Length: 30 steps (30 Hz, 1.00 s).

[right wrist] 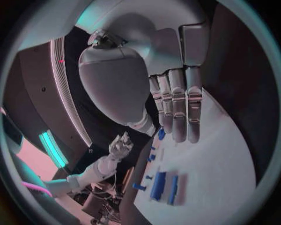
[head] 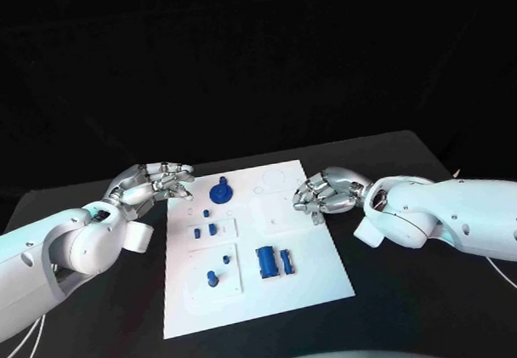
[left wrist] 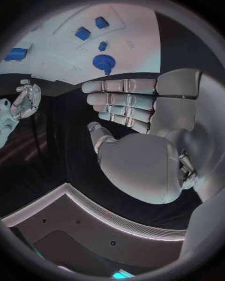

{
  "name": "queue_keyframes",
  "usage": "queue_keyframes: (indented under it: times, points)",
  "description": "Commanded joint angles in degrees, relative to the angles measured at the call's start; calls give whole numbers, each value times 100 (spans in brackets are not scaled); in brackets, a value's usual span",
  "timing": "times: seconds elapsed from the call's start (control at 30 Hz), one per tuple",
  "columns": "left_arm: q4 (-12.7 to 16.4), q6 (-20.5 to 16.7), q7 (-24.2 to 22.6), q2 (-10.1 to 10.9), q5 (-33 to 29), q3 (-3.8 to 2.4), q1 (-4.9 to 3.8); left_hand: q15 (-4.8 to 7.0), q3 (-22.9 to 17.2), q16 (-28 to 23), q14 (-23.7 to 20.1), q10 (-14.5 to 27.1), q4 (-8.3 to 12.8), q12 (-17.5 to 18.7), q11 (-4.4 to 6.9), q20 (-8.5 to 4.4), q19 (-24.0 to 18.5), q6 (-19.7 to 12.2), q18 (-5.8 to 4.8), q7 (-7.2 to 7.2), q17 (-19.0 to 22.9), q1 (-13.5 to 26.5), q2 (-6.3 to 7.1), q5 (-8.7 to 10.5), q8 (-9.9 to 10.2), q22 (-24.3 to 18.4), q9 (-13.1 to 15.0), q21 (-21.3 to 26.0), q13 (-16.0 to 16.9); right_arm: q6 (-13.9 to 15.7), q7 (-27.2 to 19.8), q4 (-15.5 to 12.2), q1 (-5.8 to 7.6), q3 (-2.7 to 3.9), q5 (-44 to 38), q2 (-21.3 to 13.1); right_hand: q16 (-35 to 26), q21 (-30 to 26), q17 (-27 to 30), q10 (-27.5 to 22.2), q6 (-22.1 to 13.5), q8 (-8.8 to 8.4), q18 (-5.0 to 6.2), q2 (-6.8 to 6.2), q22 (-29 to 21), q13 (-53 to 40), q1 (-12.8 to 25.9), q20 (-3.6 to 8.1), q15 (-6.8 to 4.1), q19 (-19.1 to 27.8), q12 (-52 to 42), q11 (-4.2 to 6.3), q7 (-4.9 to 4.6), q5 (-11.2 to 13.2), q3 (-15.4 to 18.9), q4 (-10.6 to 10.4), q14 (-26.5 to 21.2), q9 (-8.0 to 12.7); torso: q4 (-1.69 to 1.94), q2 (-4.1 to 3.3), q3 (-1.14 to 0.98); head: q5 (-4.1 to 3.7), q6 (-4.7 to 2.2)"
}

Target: Assemble the parts on the task board

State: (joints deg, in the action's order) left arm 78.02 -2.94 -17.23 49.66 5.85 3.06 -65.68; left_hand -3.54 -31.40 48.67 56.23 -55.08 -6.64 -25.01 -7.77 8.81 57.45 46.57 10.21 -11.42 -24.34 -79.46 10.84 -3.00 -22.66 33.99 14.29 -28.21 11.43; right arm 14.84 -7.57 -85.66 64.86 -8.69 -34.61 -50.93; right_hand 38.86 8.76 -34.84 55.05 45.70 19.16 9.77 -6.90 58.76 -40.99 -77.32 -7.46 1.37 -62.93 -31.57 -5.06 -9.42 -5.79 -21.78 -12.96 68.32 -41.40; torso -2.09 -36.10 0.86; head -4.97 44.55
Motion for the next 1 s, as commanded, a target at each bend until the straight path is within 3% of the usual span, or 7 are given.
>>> queue_keyframes:
  times: [0.03,0.5,0.53,0.7,0.73,0.8,1.0]
  points:
    - [-205,-231,-413,-110,-224,-7,46,-73,-82,-512,-153,95,-11,103,-2,69,-185,-47,6,26,209,37,-16,-7,-73,-203,-22,307,-127,-471,-1136,489,18,22,1801,212,-798,-460,310,-47,20,-227,15,-92,-477,833,16,-179,192,394,753,-171,-99,46,-369,29,-528,290,-18,164,24,154,-265]
    - [-925,-1054,-1187,-761,-723,-15,320,-713,-24,-3486,-1398,399,-99,1540,-374,776,-1196,-420,-52,225,1290,190,13,-4,297,-2054,-370,2469,-783,-536,-1919,2458,-67,136,2990,1244,-2872,-525,1653,-366,-122,-1221,59,85,-2839,3329,750,-861,823,1911,2301,-629,-412,92,-901,872,-1670,1399,51,377,-30,607,-781]
    - [-875,-644,-740,-706,-436,-8,291,354,3140,-4867,-5623,5508,664,2501,777,-881,-5745,-4657,-1021,1142,2434,2491,-1084,300,2266,-3399,-1429,2821,-1143,-317,-1507,2359,-50,130,2478,1188,-3886,-876,3484,-5505,-4570,-1916,-977,690,-5876,4099,2809,746,-137,6293,3157,506,942,579,2178,1296,-6832,4140,14,321,-13,532,-680]
    - [-753,-849,-770,-694,-445,-25,306,354,3140,-4867,-5623,5508,664,2501,777,-881,-5745,-4657,-1021,1142,2434,3397,-1084,300,2266,-3399,-1429,2821,-1143,-113,-1552,2183,-77,176,2540,1153,-3886,-876,3484,-5505,-4570,-1916,-977,690,-5876,4099,3643,746,-137,6293,3157,506,942,579,2178,1296,-6832,4140,73,373,-35,521,-782]
    - [-708,-924,-782,-689,-448,-32,312,354,3140,-4867,-5623,5508,664,2501,777,-881,-5745,-4657,-1021,1142,2434,3574,-1084,300,2266,-3399,-1429,2821,-1143,-37,-1569,2119,-87,194,2562,1140,-3886,-876,3484,-5505,-4570,-1916,-977,690,-5876,4099,7732,746,-137,6293,3157,506,942,579,2178,1296,-6832,4140,95,392,-43,517,-820]
    - [-599,-1108,-809,-678,-456,-48,326,354,3140,-4867,-5623,5508,664,2501,777,-881,-5745,-4657,-1021,1142,2434,7946,-1084,300,2266,-3399,-1429,2821,-1143,147,-1610,1960,-110,236,2618,1107,-3886,-876,3484,-5505,-4570,-1916,-977,690,-5876,4099,7732,746,-137,6293,3157,506,942,579,2178,1296,-6832,4140,142,433,-61,509,-902]
    - [-50,-2030,-946,-623,-496,-127,395,354,3140,-4867,-5623,5508,664,2501,777,-881,-5745,-4657,-1021,1142,2434,7946,-1084,300,2266,-3399,-1429,2821,-1143,1069,-1813,1168,-230,446,2897,947,-3886,-876,3484,-5505,-4570,-1916,-977,690,-5876,4099,7732,746,-137,6293,3157,506,942,579,2178,1296,-6832,4140,209,492,-86,497,-1017]
